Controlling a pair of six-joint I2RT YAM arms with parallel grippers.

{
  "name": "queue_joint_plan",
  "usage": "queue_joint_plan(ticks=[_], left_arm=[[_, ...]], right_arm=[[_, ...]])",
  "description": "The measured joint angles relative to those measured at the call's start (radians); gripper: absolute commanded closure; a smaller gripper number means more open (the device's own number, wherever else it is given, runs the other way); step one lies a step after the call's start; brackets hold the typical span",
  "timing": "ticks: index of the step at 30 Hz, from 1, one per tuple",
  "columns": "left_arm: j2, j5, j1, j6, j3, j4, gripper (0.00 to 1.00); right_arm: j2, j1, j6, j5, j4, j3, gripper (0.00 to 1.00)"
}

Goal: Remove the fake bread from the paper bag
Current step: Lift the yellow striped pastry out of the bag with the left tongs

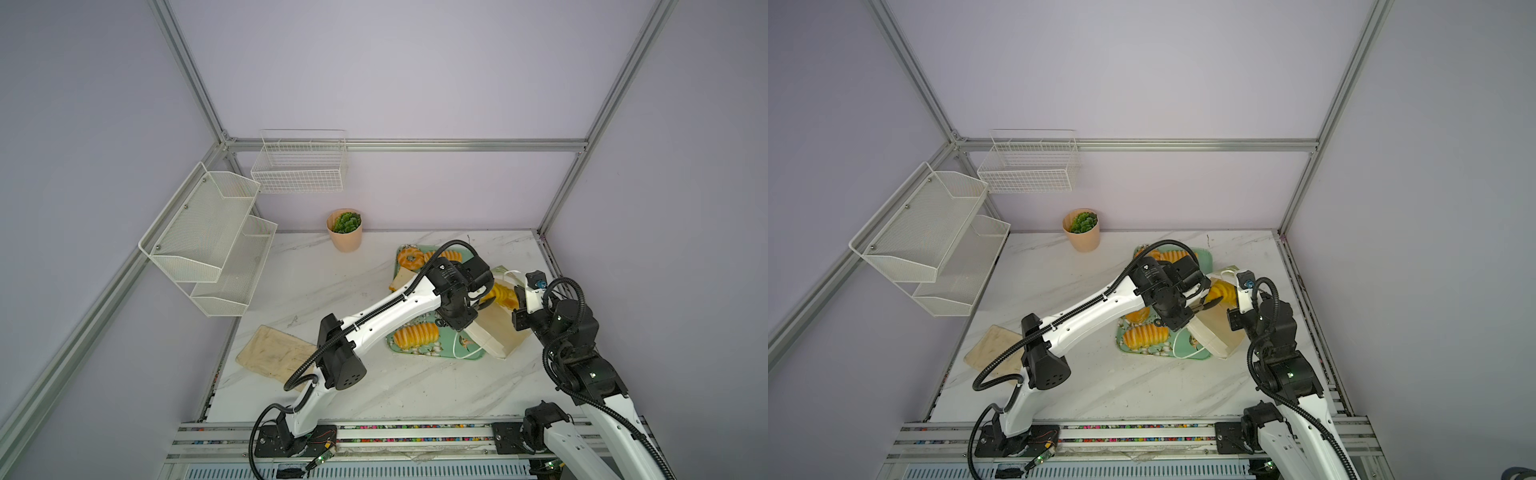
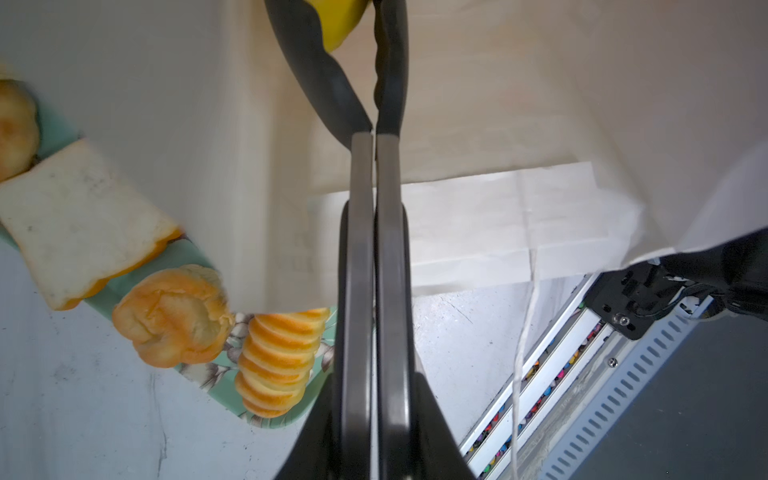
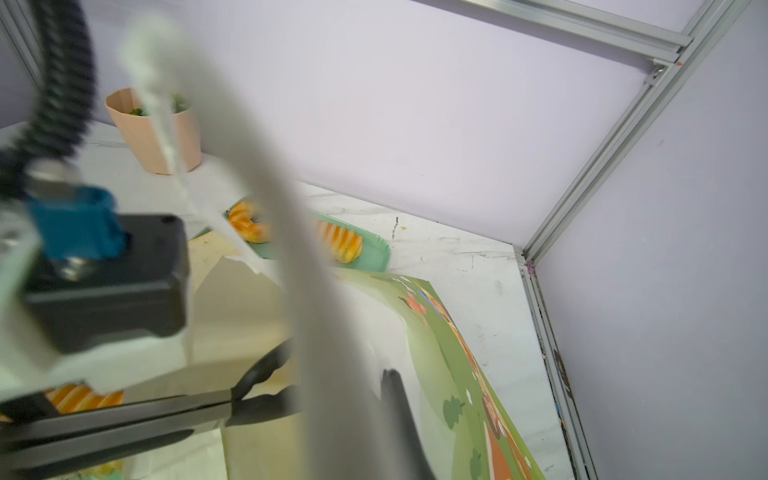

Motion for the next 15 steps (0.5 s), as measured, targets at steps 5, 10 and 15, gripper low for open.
queue_joint_plan(ticks=[5, 10, 15], left_arm=[[-0.101, -0.027, 0.000, 0.022, -0.010, -0.004, 1.00], [-0.196, -0.050, -0.005, 0.048, -0.076, -0.013, 1.00], [-0.267, -0.061, -0.014, 0.079, -0.166, -0.013, 1.00]], right_arm=[[0.021, 0.000, 0.002, 0.022, 0.008, 0.008, 1.00], [0.051, 0.000, 0.014, 0.050, 0.014, 0.031, 1.00], [0.065, 0.000, 0.038, 0.068, 0.014, 0.039, 1.00]])
